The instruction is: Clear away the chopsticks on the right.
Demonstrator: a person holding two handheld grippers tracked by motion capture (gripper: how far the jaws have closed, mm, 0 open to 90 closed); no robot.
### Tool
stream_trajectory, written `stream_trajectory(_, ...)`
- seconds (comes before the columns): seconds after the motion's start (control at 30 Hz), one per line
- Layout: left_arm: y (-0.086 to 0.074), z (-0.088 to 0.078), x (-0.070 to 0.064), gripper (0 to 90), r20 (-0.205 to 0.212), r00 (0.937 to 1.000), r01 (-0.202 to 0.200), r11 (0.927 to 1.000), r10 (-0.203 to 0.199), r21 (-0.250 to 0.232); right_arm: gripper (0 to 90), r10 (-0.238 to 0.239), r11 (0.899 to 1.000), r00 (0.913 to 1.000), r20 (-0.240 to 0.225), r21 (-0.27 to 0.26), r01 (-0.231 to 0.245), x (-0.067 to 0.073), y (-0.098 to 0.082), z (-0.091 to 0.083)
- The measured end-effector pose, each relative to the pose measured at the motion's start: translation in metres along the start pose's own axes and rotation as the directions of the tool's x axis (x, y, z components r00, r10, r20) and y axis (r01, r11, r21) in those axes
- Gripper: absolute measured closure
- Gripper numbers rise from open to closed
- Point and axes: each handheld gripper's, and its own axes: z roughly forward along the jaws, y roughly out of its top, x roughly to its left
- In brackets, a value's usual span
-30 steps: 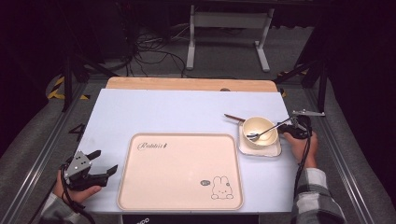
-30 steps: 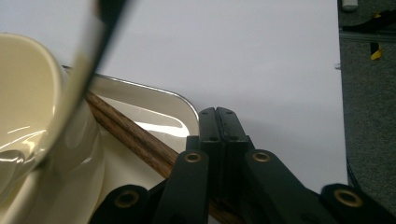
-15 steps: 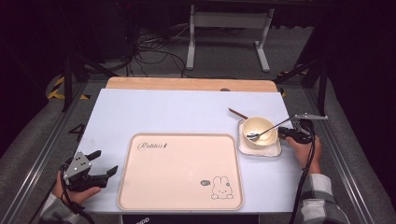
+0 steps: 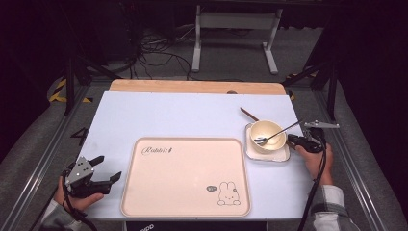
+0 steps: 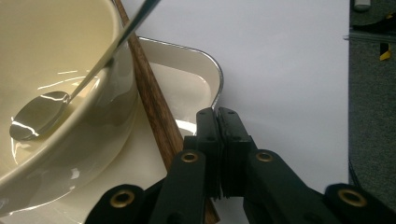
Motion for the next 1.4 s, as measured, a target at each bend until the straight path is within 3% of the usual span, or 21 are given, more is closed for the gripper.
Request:
stream_trajectory(0.2,0.000,0.000,0.000,16.1,-0.003,1.0000,0.001,1.0000,-0.001,0.001,81.0,0.000,0.998,0.9988,-0.050,-0.064,-0.003,-0.002,-0.002,-0.012)
stream_trajectory(0.23,0.000,0.000,0.000,16.1,0.000,1.0000,0.001,1.0000,-0.001,0.001,79.8,-0.009,0.998,0.9977,-0.067,-0.057,0.006,-0.001,-0.002,-0.013)
stream_trajectory(0.33,0.000,0.000,0.000,16.1,-0.002,1.0000,0.000,1.0000,0.000,0.004,78.8,-0.058,0.998,0.9969,-0.054,-0.038,0.056,0.004,-0.002,-0.013)
stream_trajectory(0.7,0.000,0.001,0.000,16.1,-0.002,1.0000,-0.004,0.9999,0.004,0.015,76.6,-0.047,0.999,0.9952,-0.086,-0.016,0.046,-0.001,-0.007,-0.009)
stream_trajectory(0.97,0.000,0.001,-0.001,16.4,-0.002,1.0000,-0.005,0.9998,0.005,0.018,84.3,-0.067,0.998,0.9912,-0.114,-0.020,0.065,0.000,-0.008,-0.006)
stream_trajectory(1.4,0.000,0.002,-0.001,17.0,0.003,1.0000,-0.003,0.9999,0.003,0.013,85.1,-0.104,0.994,0.9921,-0.070,-0.034,0.102,0.005,-0.009,-0.008)
